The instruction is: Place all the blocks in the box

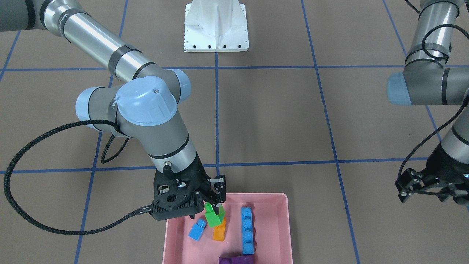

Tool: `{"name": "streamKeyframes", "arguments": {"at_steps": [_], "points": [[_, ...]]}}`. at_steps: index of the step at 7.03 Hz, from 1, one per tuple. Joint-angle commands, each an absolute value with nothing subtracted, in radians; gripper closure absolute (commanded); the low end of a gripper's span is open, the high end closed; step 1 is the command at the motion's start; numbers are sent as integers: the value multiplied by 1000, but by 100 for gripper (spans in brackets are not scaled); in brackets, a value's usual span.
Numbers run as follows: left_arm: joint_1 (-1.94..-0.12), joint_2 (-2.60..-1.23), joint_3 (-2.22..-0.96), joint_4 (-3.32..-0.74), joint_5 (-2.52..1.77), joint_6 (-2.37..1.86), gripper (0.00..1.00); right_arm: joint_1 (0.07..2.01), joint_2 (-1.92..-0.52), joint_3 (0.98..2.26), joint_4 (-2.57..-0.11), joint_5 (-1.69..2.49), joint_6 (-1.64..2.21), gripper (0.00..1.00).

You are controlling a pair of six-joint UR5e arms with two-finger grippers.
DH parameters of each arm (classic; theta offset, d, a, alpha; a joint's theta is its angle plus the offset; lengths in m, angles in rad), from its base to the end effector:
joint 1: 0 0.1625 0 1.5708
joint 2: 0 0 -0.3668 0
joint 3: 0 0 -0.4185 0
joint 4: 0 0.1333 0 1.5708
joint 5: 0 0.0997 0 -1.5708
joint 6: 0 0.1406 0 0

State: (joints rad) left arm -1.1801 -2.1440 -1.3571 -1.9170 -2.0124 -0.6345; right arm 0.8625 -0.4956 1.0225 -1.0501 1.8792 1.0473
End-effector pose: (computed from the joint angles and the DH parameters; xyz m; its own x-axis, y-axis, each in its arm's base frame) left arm 0.2176 -0.7204 0.3555 0.7601 0.0665 -0.6464 0.1995 0.9228 0.3295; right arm -0.4843 -0.7047 0.1071 0.5578 -0.0810 0.8260 -0.3161 0.8995 0.3017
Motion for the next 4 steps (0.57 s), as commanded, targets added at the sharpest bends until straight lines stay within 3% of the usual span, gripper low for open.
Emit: {"name": "streamKeyframes", "arguments": {"at_steps": [1,4], "points": [[-1181,-2109,-1387,-1919,-2020,-611,0,877,-486,1017,-1055,1878,1054,0],[-1184,-1856,-1655,-1889,-2019,-525,0,956,-535,1165,-1307,2028,923,0]]}}
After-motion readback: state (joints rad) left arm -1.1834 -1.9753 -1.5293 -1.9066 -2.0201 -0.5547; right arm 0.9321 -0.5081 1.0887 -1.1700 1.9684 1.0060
